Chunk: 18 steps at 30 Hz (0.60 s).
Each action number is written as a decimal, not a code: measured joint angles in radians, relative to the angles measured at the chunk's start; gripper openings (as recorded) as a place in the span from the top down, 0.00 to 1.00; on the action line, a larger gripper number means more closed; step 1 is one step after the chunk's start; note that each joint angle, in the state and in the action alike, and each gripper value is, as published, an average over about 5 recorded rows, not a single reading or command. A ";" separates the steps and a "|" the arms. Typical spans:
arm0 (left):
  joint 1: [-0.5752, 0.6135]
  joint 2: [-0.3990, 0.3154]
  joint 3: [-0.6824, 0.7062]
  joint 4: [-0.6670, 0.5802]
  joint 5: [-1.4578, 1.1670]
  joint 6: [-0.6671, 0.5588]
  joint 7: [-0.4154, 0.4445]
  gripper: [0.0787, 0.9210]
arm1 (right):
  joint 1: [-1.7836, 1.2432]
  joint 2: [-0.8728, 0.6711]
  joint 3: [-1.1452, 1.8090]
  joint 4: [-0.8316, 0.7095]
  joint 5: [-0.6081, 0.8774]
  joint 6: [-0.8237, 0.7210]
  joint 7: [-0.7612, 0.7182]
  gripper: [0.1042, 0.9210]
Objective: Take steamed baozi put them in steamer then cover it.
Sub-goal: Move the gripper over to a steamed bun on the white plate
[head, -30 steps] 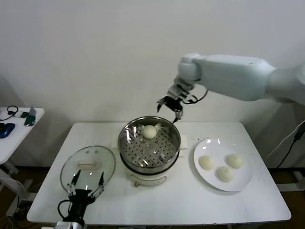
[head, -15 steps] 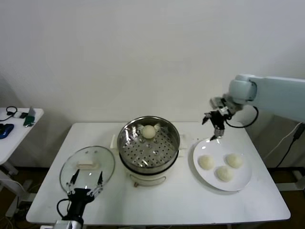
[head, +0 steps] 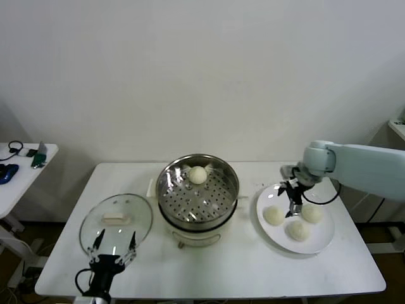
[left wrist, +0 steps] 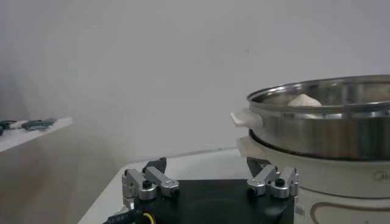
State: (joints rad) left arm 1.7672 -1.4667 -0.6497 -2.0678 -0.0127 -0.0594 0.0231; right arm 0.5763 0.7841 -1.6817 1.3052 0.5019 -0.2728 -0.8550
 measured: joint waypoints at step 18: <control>0.009 -0.005 0.003 -0.001 0.015 -0.006 -0.003 0.12 | -0.199 0.051 0.155 -0.107 -0.074 -0.038 0.049 0.15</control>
State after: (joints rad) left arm 1.7765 -1.4718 -0.6470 -2.0689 0.0024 -0.0655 0.0198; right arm 0.3769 0.8346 -1.5267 1.1982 0.4274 -0.3112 -0.8064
